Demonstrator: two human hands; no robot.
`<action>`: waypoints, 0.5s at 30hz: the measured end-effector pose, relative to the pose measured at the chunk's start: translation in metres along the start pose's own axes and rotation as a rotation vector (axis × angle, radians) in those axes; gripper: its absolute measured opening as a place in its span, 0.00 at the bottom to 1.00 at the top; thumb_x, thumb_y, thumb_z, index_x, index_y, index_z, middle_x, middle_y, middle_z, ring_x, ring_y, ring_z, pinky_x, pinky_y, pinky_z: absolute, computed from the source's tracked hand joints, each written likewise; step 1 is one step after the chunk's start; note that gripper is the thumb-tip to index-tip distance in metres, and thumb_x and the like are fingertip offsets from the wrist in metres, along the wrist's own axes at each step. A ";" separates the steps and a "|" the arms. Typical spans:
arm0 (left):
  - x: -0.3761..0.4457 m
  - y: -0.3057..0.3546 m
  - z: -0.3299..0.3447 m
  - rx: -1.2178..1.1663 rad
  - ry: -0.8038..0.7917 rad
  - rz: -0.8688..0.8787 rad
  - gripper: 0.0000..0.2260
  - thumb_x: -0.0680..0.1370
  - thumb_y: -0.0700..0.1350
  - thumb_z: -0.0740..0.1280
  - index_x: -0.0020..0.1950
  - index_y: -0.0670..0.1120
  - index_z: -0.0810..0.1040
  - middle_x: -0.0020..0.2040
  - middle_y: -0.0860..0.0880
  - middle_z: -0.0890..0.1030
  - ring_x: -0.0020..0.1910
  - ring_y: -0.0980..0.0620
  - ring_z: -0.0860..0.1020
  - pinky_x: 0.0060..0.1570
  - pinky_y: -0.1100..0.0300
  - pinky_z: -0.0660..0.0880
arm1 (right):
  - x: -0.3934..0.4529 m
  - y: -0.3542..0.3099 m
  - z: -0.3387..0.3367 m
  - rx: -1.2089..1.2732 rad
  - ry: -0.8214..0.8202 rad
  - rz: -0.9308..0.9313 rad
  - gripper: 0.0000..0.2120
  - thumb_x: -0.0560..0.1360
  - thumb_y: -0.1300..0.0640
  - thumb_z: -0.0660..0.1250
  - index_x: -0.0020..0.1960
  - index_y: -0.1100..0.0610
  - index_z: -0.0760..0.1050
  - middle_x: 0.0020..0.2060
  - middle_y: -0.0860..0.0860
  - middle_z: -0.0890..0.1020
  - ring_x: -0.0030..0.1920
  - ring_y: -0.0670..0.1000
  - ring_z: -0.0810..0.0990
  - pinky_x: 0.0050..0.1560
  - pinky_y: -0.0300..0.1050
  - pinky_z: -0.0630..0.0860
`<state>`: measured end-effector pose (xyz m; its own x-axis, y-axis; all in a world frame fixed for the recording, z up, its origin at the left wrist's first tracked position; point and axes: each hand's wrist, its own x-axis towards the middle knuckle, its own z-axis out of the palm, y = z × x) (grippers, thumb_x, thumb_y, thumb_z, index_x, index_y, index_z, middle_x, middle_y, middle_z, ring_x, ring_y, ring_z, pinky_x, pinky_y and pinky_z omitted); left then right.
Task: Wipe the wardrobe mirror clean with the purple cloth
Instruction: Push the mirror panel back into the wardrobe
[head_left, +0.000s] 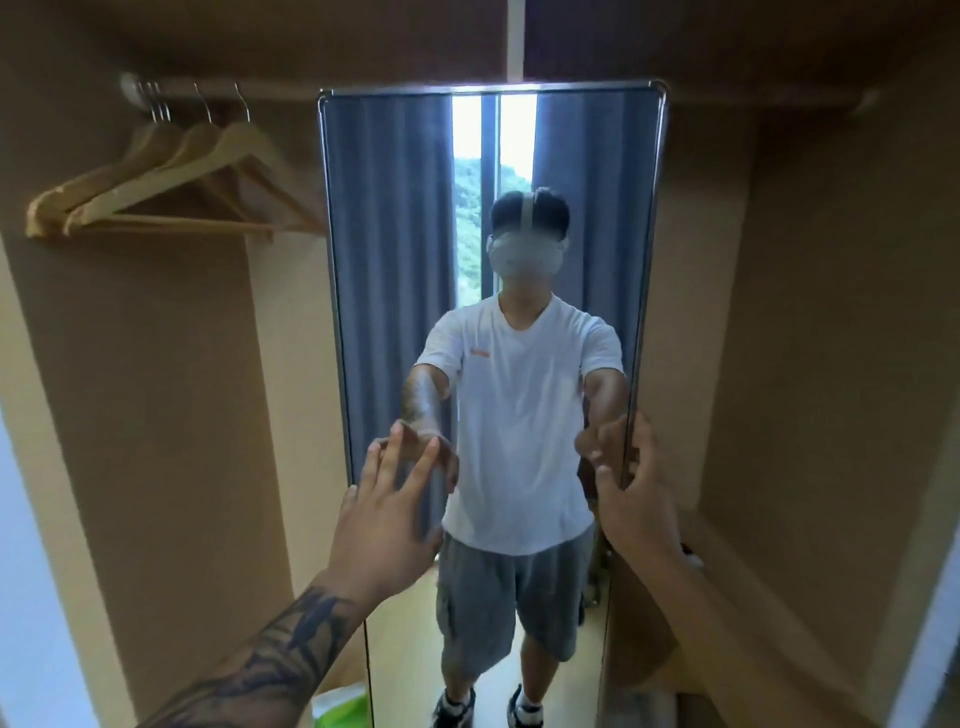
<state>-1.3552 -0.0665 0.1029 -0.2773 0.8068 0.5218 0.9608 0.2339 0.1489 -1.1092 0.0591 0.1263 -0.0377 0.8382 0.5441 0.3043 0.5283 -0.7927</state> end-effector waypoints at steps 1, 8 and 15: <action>0.002 -0.003 0.001 -0.011 -0.006 0.012 0.46 0.77 0.62 0.68 0.82 0.65 0.36 0.81 0.53 0.28 0.84 0.44 0.38 0.78 0.42 0.61 | -0.006 -0.001 -0.002 0.011 0.002 0.002 0.31 0.83 0.60 0.65 0.83 0.50 0.57 0.76 0.51 0.71 0.75 0.55 0.71 0.77 0.54 0.65; 0.022 -0.027 0.000 -0.148 -0.131 0.112 0.49 0.76 0.58 0.72 0.81 0.65 0.35 0.83 0.53 0.32 0.84 0.45 0.47 0.75 0.48 0.67 | -0.045 -0.011 -0.004 -0.002 0.052 -0.056 0.19 0.80 0.63 0.64 0.69 0.53 0.70 0.48 0.45 0.80 0.51 0.45 0.80 0.59 0.59 0.79; 0.031 -0.028 0.017 -0.274 -0.266 0.146 0.51 0.74 0.58 0.71 0.82 0.61 0.35 0.85 0.54 0.42 0.83 0.47 0.53 0.77 0.48 0.65 | -0.090 -0.027 0.006 -0.130 0.120 -0.097 0.37 0.82 0.61 0.64 0.83 0.38 0.52 0.52 0.41 0.75 0.49 0.40 0.78 0.53 0.54 0.80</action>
<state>-1.3903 -0.0390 0.1008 -0.0941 0.9414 0.3239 0.9450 -0.0179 0.3266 -1.1195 -0.0296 0.0970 0.0388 0.7581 0.6510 0.4258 0.5768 -0.6971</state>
